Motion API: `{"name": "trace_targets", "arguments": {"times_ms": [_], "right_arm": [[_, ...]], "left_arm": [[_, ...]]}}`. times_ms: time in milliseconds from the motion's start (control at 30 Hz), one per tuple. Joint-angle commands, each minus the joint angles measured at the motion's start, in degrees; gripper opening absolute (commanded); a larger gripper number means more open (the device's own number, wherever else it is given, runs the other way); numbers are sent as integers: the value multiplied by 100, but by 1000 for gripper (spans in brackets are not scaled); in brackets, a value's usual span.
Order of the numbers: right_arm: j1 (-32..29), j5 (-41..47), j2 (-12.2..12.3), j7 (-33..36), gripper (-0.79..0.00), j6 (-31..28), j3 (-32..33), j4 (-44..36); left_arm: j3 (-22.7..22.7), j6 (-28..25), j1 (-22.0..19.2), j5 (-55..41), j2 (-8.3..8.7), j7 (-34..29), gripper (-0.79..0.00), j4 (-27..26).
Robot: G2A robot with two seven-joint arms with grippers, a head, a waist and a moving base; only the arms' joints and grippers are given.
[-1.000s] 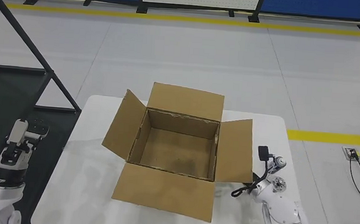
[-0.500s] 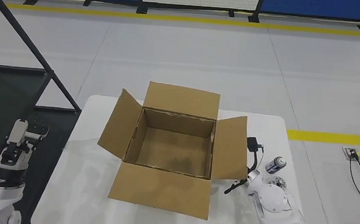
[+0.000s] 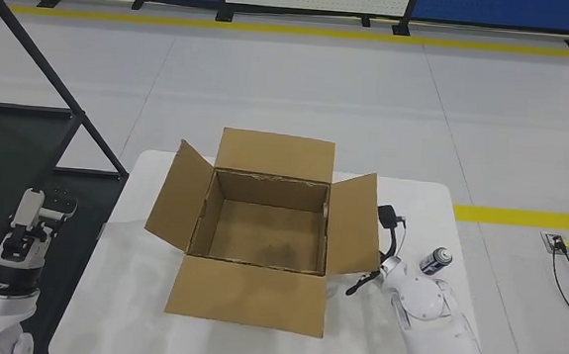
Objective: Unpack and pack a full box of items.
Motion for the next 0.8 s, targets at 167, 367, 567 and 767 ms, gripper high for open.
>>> {"name": "trace_targets", "arguments": {"times_ms": [167,367,567,767], "right_arm": [[83,-47,36,-64,-785,52,-34,47],[-398,-473,193,-178,-785,166,395,-697],[-1389,-1157,386,-102,-539,311,1040,-2153],[-2357,-2008,499,-192,0,1044,1579,-3380]], "left_arm": [[0,0,0,0,0,0,0,0],[0,0,0,0,0,0,0,0],[0,0,0,0,0,0,0,0],[0,0,0,0,0,0,0,0]]}}
